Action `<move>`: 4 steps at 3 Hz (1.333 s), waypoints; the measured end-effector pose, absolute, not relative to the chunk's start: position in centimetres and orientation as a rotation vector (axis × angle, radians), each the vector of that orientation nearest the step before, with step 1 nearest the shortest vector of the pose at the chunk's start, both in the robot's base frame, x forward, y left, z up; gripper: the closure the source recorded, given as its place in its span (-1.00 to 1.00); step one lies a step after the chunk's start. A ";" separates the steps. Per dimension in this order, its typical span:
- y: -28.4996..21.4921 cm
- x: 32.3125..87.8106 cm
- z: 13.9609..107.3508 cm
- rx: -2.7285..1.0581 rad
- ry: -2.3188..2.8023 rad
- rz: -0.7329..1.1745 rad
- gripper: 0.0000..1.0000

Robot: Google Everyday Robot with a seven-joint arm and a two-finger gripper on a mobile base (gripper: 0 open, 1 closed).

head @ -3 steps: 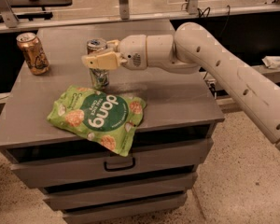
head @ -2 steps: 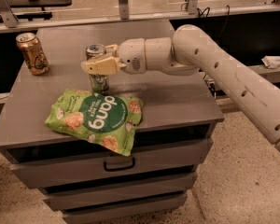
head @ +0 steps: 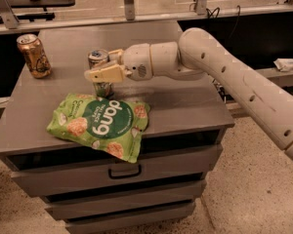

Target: Move redbull can near green rice chip bag

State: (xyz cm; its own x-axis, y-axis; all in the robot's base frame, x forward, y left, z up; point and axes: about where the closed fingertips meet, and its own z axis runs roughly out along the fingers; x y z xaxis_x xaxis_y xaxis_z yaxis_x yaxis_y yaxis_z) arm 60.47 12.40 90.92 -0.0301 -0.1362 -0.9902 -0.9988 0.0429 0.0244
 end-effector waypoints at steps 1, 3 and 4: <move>12.4 60.3 90.7 -1.278 1.343 1.132 -1.00; 6.7 62.2 94.0 -1.345 1.402 0.911 -1.00; -0.1 63.8 99.9 -1.384 1.422 0.670 -1.00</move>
Offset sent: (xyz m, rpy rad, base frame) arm 0.0105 -0.0295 0.0073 -0.0774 -0.0530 -0.0311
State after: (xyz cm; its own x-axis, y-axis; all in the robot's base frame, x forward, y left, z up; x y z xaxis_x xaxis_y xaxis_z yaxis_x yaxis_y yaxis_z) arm 63.85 -0.08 99.90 0.1552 -0.3965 -0.9048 -0.9500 0.1914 -0.2468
